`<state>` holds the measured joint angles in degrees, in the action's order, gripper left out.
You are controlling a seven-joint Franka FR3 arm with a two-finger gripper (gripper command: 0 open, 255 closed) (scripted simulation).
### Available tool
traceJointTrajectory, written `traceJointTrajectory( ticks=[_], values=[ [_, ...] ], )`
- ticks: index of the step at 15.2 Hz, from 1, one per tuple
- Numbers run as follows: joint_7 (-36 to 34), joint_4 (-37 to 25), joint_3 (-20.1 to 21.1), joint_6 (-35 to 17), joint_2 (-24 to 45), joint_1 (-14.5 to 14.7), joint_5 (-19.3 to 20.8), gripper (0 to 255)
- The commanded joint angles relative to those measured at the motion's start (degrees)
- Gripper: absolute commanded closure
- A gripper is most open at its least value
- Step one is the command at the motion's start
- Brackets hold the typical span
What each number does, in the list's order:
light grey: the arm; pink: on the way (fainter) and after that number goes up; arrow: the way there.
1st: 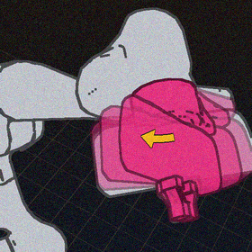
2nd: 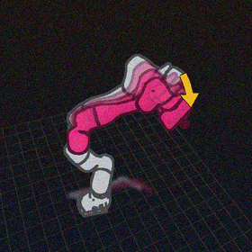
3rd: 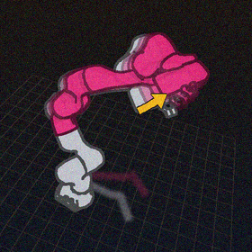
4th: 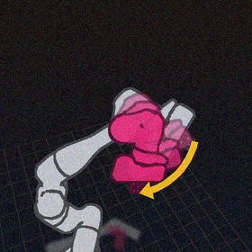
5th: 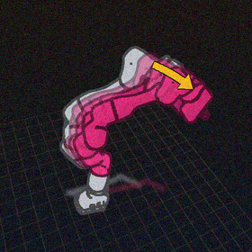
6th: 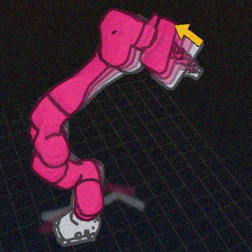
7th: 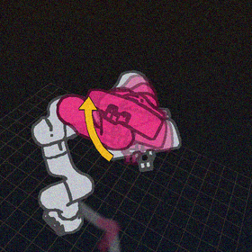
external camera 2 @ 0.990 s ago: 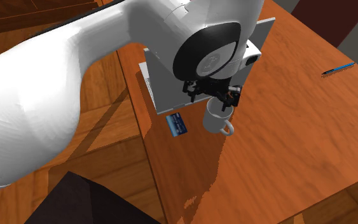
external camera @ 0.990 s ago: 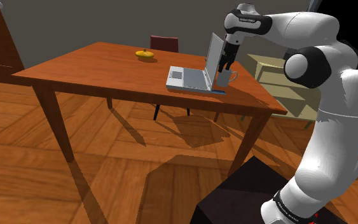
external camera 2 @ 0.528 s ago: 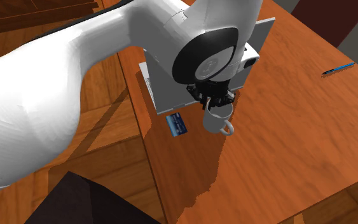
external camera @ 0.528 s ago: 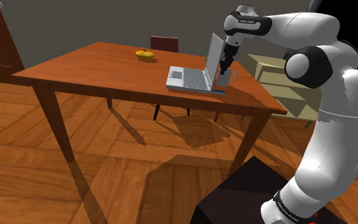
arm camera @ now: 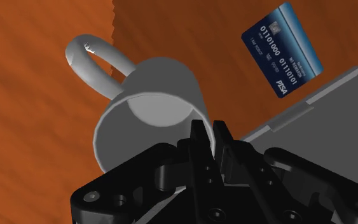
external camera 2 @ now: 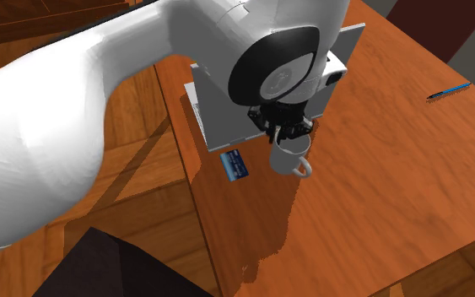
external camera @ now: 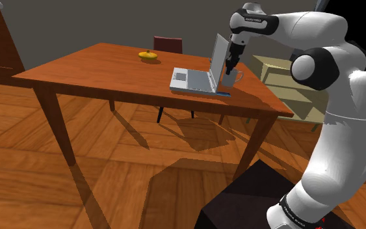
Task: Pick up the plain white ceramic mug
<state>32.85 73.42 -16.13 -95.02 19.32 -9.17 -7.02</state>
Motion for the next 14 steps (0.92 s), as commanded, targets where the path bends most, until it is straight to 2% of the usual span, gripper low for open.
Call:
traceJointTrajectory(
  ticks=[1,12,14],
  values=[
    [-0.01,-2.40,-0.02,1.82,0.60,-0.24,-0.16,255],
    [-0.20,-19.29,0.03,13.51,5.87,-2.40,-1.66,255],
    [-0.21,-19.57,0.04,13.69,5.97,-2.44,-1.69,255]
  ],
)
